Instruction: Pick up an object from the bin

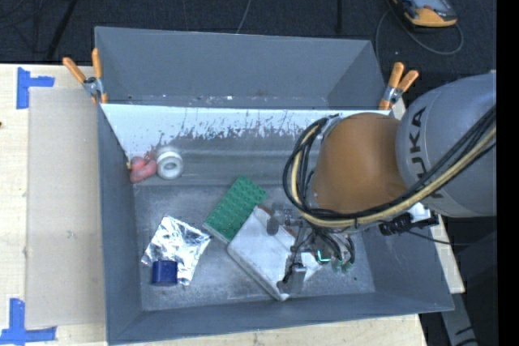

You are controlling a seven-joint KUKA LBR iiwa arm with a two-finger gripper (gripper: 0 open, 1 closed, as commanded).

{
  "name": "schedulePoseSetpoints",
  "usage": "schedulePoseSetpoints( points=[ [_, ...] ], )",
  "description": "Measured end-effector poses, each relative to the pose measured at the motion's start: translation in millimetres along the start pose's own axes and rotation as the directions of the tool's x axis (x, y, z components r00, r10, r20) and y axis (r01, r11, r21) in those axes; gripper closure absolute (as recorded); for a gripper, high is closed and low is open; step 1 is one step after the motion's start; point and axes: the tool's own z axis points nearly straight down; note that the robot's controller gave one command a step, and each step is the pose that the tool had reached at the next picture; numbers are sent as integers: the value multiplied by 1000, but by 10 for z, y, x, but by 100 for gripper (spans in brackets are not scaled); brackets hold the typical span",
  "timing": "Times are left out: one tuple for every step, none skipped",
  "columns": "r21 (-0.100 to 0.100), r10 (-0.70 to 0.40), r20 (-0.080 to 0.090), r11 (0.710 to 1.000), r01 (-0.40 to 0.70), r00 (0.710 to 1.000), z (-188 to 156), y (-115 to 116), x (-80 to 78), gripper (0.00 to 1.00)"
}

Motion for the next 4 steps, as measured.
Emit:
schedulePoseSetpoints(
  points=[
    [-2, 51, 5, 999, -51, 999, 771, 578, -319, 0],
    [-2, 110, 10, 994, -110, 994, 820, 498, -720, 0],
    [-2, 111, 8, 994, -111, 994, 811, 501, -713, 100],
    [-2, 112, 8, 994, -112, 994, 818, 496, -710, 0]
  ],
)
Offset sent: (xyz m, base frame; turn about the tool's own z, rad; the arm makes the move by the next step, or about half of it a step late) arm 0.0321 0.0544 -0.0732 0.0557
